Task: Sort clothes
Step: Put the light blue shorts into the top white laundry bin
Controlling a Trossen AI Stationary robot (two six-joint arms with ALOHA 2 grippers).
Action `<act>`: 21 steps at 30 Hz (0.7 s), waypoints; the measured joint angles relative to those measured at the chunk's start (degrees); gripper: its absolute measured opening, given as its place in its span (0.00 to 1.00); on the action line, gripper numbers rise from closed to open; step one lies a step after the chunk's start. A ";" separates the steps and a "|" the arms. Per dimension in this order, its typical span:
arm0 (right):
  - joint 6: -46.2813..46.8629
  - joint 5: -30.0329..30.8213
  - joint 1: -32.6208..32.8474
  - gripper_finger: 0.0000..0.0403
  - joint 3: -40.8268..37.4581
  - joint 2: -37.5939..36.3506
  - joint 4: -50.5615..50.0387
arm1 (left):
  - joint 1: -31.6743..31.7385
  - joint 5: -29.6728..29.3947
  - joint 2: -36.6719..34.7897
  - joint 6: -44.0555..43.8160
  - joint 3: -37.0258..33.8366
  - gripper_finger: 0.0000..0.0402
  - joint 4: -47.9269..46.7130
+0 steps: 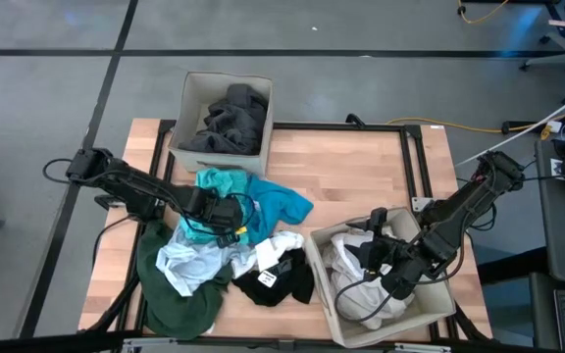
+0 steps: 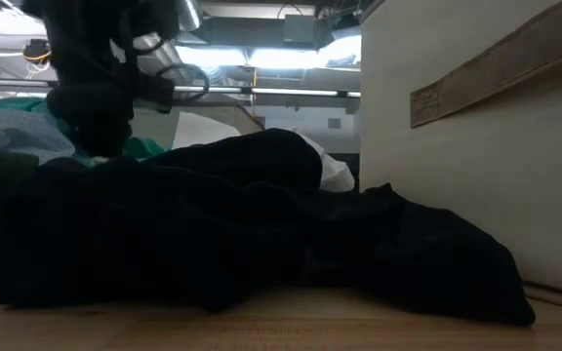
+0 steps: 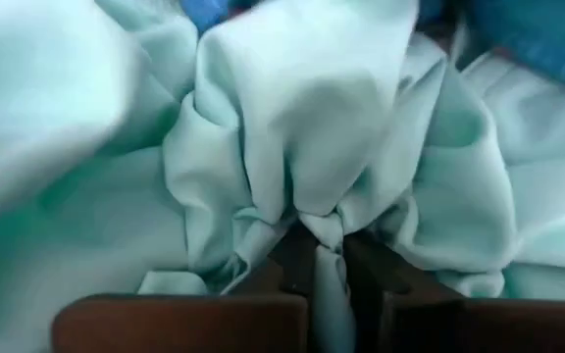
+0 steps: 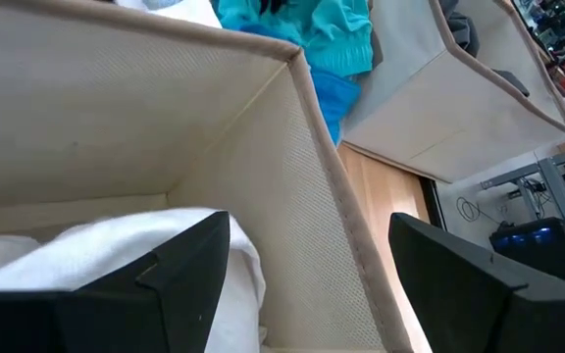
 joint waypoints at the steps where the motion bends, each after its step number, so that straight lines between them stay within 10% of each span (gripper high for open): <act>1: 0.00 0.00 0.00 0.70 0.00 0.00 0.15 | -0.39 -0.71 -0.24 -0.27 1.23 0.05 -1.42; 21: 0.00 0.87 0.00 0.70 0.00 0.00 0.20 | -5.62 -30.33 -1.13 16.12 39.95 0.02 -20.60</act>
